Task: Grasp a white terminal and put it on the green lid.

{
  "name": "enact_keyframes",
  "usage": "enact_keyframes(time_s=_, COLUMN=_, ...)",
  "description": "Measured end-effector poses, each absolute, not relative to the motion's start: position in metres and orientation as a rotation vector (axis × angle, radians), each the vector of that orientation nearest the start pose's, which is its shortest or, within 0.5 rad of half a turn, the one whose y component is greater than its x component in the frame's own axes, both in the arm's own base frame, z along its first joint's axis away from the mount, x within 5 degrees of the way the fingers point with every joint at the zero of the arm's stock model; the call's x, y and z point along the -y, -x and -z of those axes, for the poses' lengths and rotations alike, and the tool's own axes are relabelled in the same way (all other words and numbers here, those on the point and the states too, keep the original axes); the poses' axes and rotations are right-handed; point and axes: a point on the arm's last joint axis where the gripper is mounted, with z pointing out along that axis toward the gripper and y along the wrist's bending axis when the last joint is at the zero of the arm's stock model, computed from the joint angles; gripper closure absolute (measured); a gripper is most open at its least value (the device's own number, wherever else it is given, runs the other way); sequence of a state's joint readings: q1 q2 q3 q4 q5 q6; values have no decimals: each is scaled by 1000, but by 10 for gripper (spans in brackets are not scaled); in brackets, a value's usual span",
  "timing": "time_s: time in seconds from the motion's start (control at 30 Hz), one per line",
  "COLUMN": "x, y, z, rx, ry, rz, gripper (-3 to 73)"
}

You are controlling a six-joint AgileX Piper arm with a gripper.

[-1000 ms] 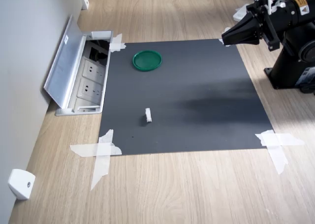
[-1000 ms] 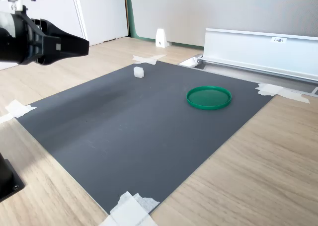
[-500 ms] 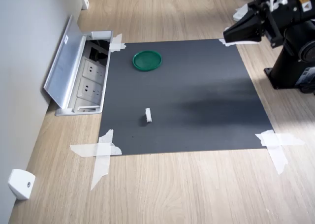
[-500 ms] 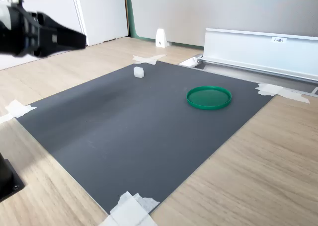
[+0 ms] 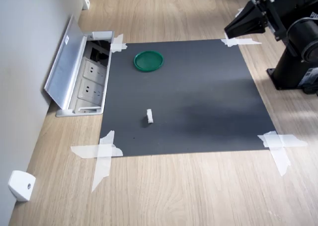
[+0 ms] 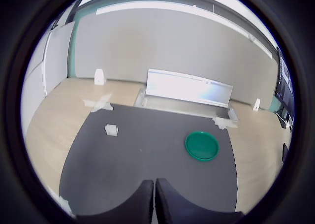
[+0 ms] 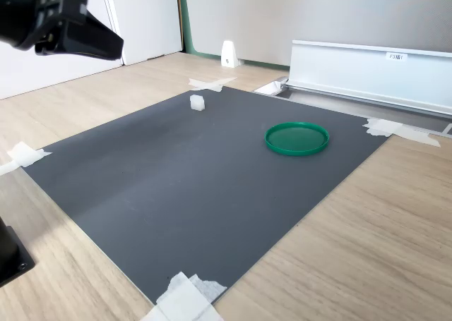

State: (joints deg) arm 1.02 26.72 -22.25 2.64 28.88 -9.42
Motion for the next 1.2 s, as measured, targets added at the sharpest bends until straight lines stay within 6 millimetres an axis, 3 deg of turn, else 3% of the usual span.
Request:
enact_keyframes(time_s=0.2, x=-6, y=-129, z=-298, rx=-2147, ry=157, rz=12, gripper=703)
enact_keyframes(time_s=0.33, x=-9, y=-153, z=-309, rx=-2244, ry=156, rz=-35, gripper=703)
enact_keyframes(time_s=0.5, x=-13, y=-181, z=-313, rx=-2356, ry=350, rz=-25, gripper=666)
enact_keyframes(time_s=0.67, x=-17, y=-206, z=-313, rx=-2424, ry=559, rz=-33, gripper=519)
enact_keyframes(time_s=0.93, x=-20, y=-242, z=-315, rx=-2483, ry=607, rz=-75, gripper=94)
enact_keyframes(time_s=1.03, x=-21, y=-254, z=-312, rx=-2536, ry=618, rz=-101, gripper=10)
enact_keyframes(time_s=1.2, x=-26, y=-273, z=-322, rx=-2555, ry=531, rz=-198, gripper=-27)
